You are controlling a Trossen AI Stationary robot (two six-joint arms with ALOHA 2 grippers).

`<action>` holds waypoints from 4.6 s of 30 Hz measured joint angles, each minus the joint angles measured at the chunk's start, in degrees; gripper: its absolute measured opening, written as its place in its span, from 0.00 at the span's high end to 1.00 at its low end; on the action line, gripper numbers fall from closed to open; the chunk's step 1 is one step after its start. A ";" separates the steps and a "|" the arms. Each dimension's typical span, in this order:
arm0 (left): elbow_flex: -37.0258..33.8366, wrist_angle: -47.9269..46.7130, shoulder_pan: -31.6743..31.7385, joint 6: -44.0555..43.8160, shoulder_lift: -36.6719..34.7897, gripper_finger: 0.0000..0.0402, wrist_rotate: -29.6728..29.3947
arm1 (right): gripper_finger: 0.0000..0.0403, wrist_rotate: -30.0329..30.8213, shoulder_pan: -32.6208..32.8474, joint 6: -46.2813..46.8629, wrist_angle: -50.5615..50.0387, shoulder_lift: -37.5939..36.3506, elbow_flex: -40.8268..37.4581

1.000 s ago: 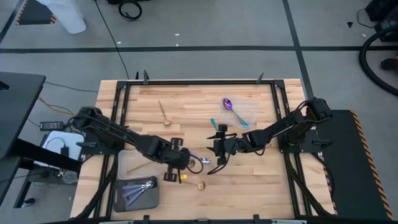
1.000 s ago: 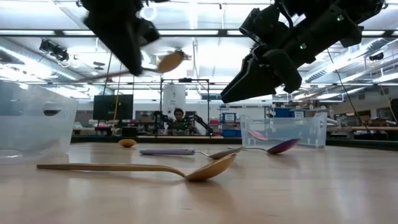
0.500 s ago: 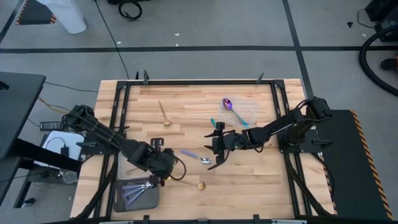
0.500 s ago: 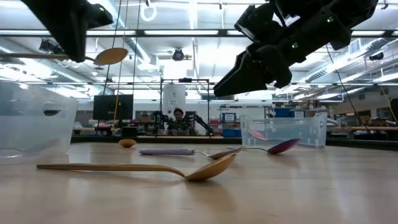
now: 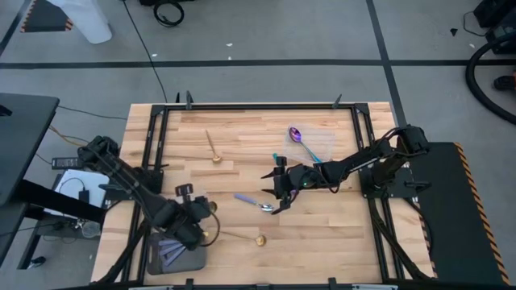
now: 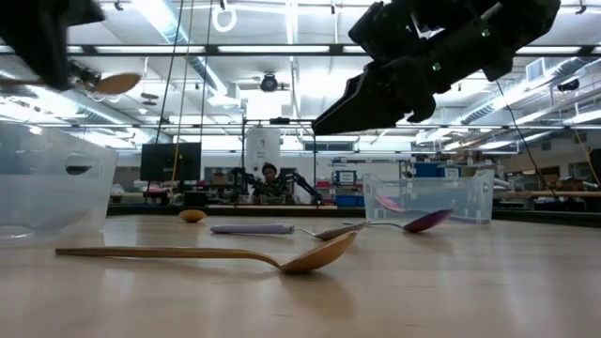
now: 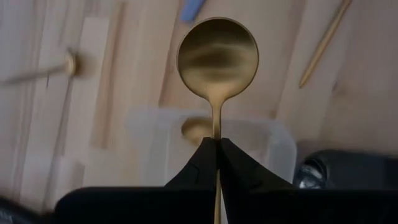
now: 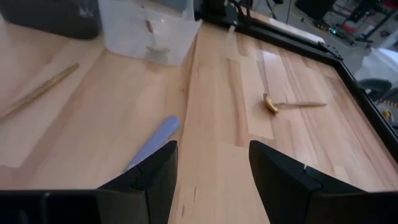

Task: Sort silverware by color (type)
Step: Put the gold spoon into the bottom transparent bin

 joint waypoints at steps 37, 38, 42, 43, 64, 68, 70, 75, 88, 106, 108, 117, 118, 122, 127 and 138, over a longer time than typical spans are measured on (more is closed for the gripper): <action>-30.20 23.20 -8.57 -25.20 -7.30 0.95 -1.04 | 0.48 -2.75 -1.18 1.53 1.87 0.00 0.00; -30.22 23.31 -8.57 -25.20 -7.30 0.95 -1.01 | 0.48 -2.75 -1.17 1.55 1.72 0.00 0.00; -30.22 24.69 -7.89 -25.15 -7.30 0.94 -0.90 | 0.48 -2.75 -1.18 1.89 1.53 0.02 0.00; -30.21 25.13 -7.66 -25.11 -7.30 0.93 -0.81 | 0.48 -2.75 -1.17 2.02 1.47 0.02 0.00; -15.32 8.57 5.42 1.08 -7.30 0.80 7.39 | 0.48 -2.75 0.96 7.72 -1.84 0.02 0.00; -13.40 5.75 8.05 5.98 -7.32 0.81 7.40 | 0.48 -2.73 1.85 9.35 -2.75 0.02 0.00; -13.33 4.78 9.36 8.21 -7.32 0.81 7.41 | 0.48 -2.73 2.37 10.10 -3.03 0.02 0.00; -13.33 4.11 12.90 15.13 -7.32 0.81 7.45 | 0.48 -1.05 3.61 11.92 -4.08 0.02 0.00; -13.33 5.82 25.69 34.98 -7.32 0.81 8.16 | 0.48 3.60 7.74 17.99 -7.62 0.02 -0.02; -17.50 16.88 40.69 75.15 -7.13 0.81 8.13 | 0.48 8.30 12.34 25.95 -11.93 0.09 -0.02; -19.09 19.55 41.88 77.93 -7.13 0.81 7.96 | 0.48 9.47 12.88 26.67 -12.20 0.09 -0.02; -20.26 27.29 46.89 80.83 -7.08 0.76 8.69 | 0.48 12.50 14.23 28.31 -12.20 0.09 -0.02; -20.26 28.45 47.37 80.48 -6.85 0.75 9.24 | 0.48 12.50 14.27 28.56 -12.20 0.09 -0.02; -20.26 32.23 48.33 78.28 -4.24 0.72 9.89 | 0.48 12.50 14.27 29.65 -12.19 0.09 -0.02; -20.26 34.90 48.28 75.34 0.21 0.65 9.24 | 0.48 12.50 14.60 30.53 -12.61 0.09 -0.02; -20.30 34.18 50.09 71.97 6.70 0.49 3.70 | 0.48 13.55 15.15 30.49 -13.05 0.11 -0.02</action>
